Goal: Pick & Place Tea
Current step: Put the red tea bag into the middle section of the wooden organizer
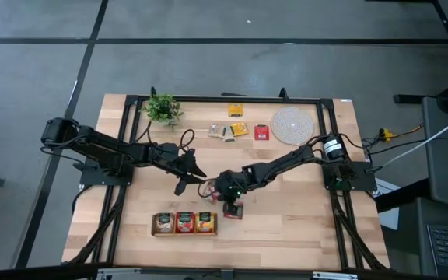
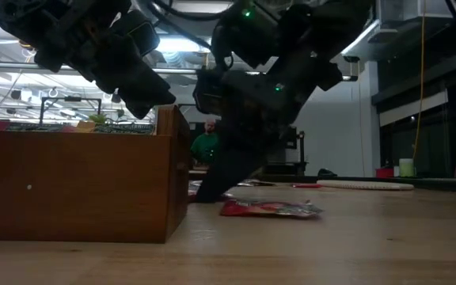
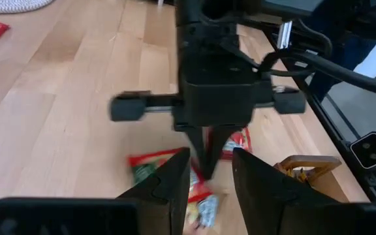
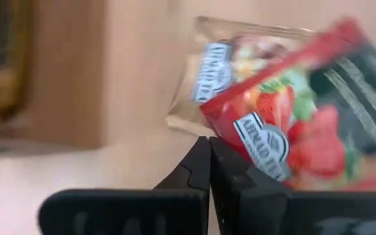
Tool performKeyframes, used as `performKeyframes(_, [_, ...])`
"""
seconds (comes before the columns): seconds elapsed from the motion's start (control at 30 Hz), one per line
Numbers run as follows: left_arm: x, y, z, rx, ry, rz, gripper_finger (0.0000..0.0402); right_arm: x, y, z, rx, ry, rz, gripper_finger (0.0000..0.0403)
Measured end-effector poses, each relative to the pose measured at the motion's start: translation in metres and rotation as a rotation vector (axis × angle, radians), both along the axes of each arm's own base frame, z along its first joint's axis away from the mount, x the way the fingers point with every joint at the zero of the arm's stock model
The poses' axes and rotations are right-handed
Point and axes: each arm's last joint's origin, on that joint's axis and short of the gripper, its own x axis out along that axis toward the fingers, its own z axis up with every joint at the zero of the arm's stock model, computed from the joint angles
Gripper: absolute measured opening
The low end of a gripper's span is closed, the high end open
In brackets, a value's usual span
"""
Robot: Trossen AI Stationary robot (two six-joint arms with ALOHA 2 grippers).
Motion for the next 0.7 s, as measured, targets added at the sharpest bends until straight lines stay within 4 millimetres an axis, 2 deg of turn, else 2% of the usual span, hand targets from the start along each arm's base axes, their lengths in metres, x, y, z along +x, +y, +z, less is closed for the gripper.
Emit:
performKeyframes(0.27, [-0.001,0.003,-0.003,0.028,0.029,0.112,0.0111,0.003,-0.037,-0.001,-0.336,-0.033,-0.293,0.0009])
performKeyframes(0.43, [-0.002,0.003,-0.005,0.02,0.056,0.127,0.0111,-0.001,-0.047,-0.003,-0.505,-0.026,-0.48,0.0009])
performKeyframes(0.5, [-0.003,0.003,-0.007,0.0,0.083,0.138,0.0111,-0.002,-0.045,0.004,-0.475,-0.033,-0.48,0.0009])
performKeyframes(0.7, [-0.006,0.002,-0.012,-0.003,0.145,0.127,0.0111,-0.008,-0.024,0.046,-0.121,-0.076,-0.321,0.0009])
